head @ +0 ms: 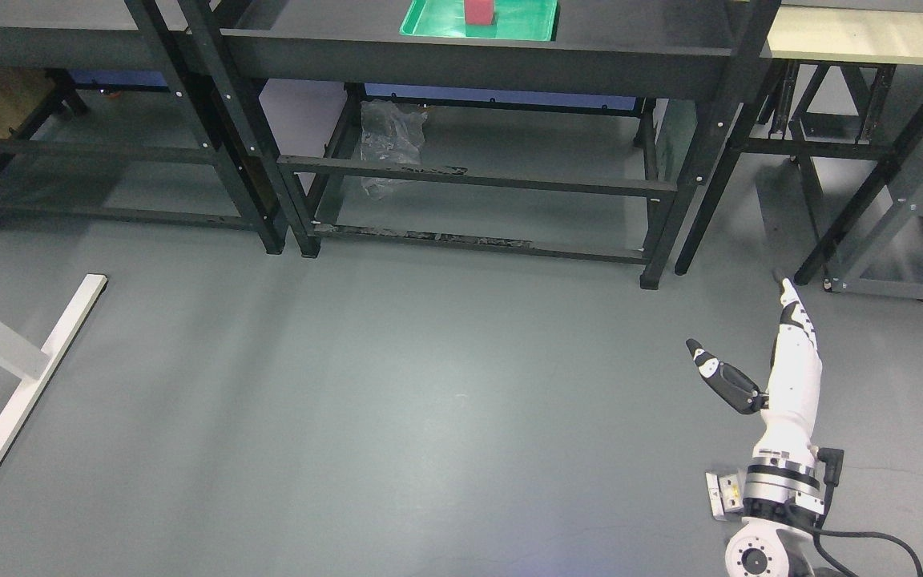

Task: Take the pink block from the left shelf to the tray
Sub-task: 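Drive toward the black shelf with the green tray, right hand raised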

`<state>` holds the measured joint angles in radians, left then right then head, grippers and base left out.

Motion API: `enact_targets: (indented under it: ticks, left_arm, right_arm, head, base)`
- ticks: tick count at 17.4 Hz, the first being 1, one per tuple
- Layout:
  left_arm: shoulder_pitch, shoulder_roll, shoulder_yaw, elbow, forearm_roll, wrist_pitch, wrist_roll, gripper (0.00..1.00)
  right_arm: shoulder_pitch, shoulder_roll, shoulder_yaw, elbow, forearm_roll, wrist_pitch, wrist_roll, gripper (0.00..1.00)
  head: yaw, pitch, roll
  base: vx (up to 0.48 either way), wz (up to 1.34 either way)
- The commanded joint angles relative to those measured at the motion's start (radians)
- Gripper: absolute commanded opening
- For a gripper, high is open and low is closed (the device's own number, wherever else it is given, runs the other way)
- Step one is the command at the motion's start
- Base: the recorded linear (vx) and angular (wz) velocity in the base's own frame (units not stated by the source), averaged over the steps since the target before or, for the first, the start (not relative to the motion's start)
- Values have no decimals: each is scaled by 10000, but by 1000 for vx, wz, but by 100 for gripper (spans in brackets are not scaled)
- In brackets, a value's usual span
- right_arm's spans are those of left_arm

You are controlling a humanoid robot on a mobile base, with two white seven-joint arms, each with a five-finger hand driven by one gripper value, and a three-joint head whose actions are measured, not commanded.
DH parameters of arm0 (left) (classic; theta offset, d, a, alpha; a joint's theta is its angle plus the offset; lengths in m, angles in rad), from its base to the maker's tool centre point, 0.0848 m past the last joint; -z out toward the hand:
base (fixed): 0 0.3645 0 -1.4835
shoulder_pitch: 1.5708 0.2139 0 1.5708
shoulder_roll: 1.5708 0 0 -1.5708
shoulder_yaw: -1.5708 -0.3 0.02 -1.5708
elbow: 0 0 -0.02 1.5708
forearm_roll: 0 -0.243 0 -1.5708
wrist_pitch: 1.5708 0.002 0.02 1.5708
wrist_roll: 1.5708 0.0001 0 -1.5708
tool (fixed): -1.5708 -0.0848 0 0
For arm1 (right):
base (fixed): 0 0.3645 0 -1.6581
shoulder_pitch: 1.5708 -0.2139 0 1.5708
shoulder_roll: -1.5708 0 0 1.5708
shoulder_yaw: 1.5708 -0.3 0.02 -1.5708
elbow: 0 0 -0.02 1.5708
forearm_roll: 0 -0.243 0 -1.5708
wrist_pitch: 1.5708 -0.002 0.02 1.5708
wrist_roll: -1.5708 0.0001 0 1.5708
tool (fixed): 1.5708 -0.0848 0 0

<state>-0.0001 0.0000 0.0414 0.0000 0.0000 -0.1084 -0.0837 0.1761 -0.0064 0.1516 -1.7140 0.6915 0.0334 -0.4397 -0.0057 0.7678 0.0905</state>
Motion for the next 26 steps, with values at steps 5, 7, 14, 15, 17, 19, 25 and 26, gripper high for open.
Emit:
enact_targets:
  ticks: [5,7,14,15,17,19,25,26]
  left_arm:
    - [-321,175,0,-175,0,-5,-7,100]
    - [-321,175,0,-175,0,-5,-7,100]
    - [-321,175,0,-175,-15,-5,-7,100]
    - [-321,175,0,-175,-15,-5,-7,100]
    - [-321,175,0,-175,0,-5,-7,100]
    - [-321,175,0,-175,0,-5,-7,100]
    - [-321,175,0,-175,0,-5,-7,100]
    - [-321,175,0,-175,-15,-5,-7,100]
  right_arm:
    - [-74,-111,187,-86,4652,111,-6,99]
    - [-74,-111,172,-86,4606,111,208,99]
    - [-43,-111,157,-86,4606,310,301,99]
    - [-43,-111,141,-86,4606,326,286,99]
    - [-28,-111,157,-86,4590,326,240,99]
    - [-43,-111,157,-86,4590,326,240,99]
    - [-73,-111,157,-56,4590,311,209,99]
    - [-74,-111,157,-56,4590,311,224,99]
  head:
    - [0,0,0]
    - [0,0,0]
    - [0,0,0]
    - [0,0,0]
    - [0,0,0]
    - [0,0,0]
    - [0,0,0]
    - [0,0,0]
  base:
    - [90,192]
    - [72,382]
    - [109,323]
    - [151,257]
    - [145,225]
    - [153,167]
    - [189,48]
    - [224,-39]
